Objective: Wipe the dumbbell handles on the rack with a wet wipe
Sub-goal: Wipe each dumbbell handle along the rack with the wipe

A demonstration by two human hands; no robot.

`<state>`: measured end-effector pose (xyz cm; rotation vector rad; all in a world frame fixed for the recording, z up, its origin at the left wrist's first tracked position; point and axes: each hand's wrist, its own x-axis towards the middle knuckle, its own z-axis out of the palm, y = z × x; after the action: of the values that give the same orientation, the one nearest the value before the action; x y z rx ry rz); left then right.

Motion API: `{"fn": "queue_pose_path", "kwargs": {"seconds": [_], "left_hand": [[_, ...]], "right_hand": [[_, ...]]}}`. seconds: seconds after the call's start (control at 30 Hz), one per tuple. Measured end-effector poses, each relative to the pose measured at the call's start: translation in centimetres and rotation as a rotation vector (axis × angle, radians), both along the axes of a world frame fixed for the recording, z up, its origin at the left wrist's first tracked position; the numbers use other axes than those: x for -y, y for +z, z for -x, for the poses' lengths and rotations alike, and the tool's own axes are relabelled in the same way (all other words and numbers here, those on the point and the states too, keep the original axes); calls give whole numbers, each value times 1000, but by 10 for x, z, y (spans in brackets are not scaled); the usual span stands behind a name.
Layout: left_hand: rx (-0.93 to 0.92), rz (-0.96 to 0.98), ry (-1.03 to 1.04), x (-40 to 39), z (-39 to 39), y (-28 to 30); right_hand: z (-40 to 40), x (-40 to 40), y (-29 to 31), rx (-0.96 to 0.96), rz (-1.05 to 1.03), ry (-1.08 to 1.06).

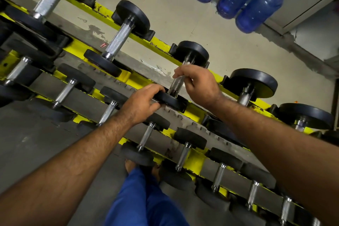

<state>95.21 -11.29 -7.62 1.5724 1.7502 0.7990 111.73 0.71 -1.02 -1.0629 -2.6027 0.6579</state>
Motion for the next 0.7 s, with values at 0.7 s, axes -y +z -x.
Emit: {"fn": "queue_pose_path", "kwargs": {"seconds": [0.7], "left_hand": [[-828, -364, -432, -15, -28, 34]], "right_hand": [[-11, -28, -39, -110, -282, -14]]}}
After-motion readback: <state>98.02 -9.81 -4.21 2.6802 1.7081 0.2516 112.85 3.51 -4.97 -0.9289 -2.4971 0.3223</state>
